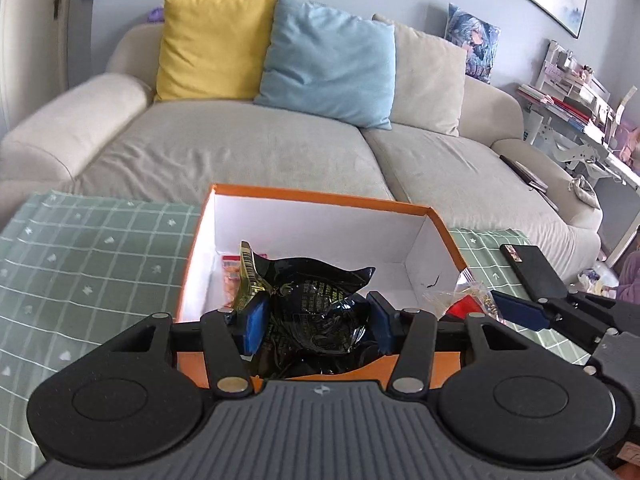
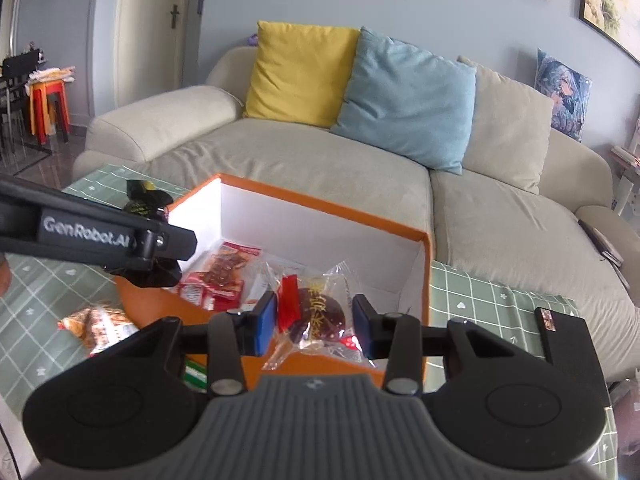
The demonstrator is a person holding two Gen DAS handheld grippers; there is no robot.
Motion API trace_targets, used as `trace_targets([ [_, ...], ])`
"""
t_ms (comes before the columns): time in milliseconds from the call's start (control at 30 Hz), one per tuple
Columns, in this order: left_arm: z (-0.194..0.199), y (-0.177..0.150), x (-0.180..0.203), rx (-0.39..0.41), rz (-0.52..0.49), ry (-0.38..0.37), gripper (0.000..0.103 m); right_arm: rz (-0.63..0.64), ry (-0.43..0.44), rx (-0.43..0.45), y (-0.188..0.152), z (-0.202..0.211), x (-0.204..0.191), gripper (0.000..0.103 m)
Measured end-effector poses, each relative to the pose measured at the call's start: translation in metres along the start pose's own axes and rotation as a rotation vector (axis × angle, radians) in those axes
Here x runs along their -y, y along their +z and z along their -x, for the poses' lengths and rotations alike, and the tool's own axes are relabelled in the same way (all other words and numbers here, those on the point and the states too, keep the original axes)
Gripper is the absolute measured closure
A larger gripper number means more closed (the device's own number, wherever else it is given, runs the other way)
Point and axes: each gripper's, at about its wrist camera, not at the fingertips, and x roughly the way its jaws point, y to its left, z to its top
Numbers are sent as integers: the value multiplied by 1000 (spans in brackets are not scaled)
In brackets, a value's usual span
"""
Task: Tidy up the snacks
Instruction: 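Carry both packs over the orange box and open both grippers to drop them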
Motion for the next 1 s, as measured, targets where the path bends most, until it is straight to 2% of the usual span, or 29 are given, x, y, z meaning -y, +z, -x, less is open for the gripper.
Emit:
trace_targets([
  [300,-51,9,-3,-123,-11,-1,44,-21,18,-127,16,-57,19,64],
  [467,-72,7,-15,-222,57,-35,44,-44,66,-218,19,-88,29,64],
  [600,-86,5,-18,-278,54,-43,44,-76,105,-305,15,-110,35,64],
  [767,-102,2,-16,-333,50,-41,44,-131,125,-387,13,-130,43,63],
  [1000,-114,0,-14,-392,51,-30,44,-157,123,-443,9,-140,43,63],
])
